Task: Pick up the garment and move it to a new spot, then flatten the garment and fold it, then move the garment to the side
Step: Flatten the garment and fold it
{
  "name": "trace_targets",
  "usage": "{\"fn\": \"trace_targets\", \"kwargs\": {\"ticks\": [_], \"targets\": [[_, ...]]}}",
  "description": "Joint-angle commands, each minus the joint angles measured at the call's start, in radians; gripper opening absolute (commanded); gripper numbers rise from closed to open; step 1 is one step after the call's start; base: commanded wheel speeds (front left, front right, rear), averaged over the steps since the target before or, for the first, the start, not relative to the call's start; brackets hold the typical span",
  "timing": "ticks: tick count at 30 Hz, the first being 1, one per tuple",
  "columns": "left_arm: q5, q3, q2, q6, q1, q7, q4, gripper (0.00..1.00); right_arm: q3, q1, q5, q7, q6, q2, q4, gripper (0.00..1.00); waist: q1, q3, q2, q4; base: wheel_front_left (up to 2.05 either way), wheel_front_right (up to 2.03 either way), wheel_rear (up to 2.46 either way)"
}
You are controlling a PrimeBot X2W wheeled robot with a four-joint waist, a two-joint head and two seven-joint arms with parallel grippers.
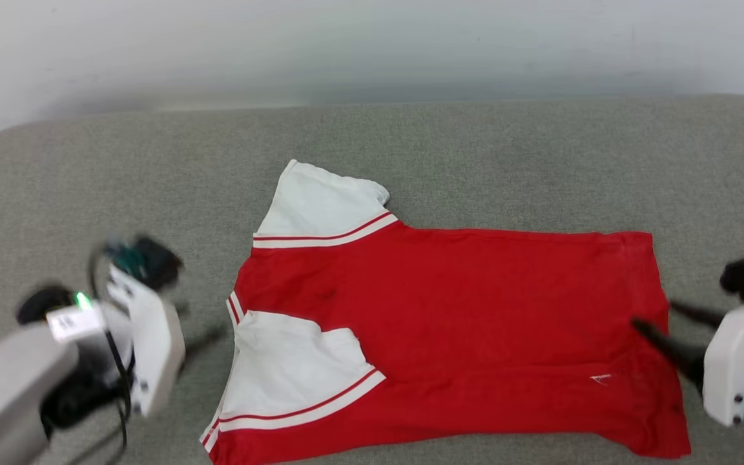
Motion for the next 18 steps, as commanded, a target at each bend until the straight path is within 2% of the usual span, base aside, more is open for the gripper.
{"fn": "trace_targets", "kwargs": {"ticks": [1, 4, 8, 13, 18], "targets": [[0.017, 0.02, 0.004, 0.013, -0.029, -0.022, -0.003, 1.0, -0.015, -0.016, -0.013, -0.026, 0.0, 0.013, -0.011, 1.0, 0.0, 0.009, 0.0, -0.006, 0.0, 0.0, 0.0], [0.086, 0.055, 0.0, 0.047, -0.084, -0.096, 0.003, 1.0, -0.079, -0.037, -0.082, -0.137, 0.0, 0.041, -0.04, 1.0, 0.0, 0.035, 0.0, -0.023, 0.0, 0.0, 0.0], [0.112, 0.107, -0.021, 0.067, -0.169, -0.14, 0.04, 1.0, -0.161, -0.049, -0.188, -0.257, 0.0, 0.112, -0.078, 1.0, 0.0, 0.081, 0.0, -0.049, 0.0, 0.0, 0.0], [0.107, 0.144, -0.05, 0.051, -0.283, -0.106, 0.095, 1.0, -0.249, -0.02, -0.322, -0.355, 0.0, 0.222, -0.15, 1.0, 0.0, 0.151, 0.0, -0.09, 0.0, 0.0, 0.0], [0.083, 0.172, -0.078, 0.025, -0.407, -0.023, 0.174, 1.0, -0.288, 0.008, -0.407, -0.383, -0.001, 0.306, -0.248, 1.0, 0.0, 0.229, 0.0, -0.138, 0.0, 0.0, 0.0]]}}
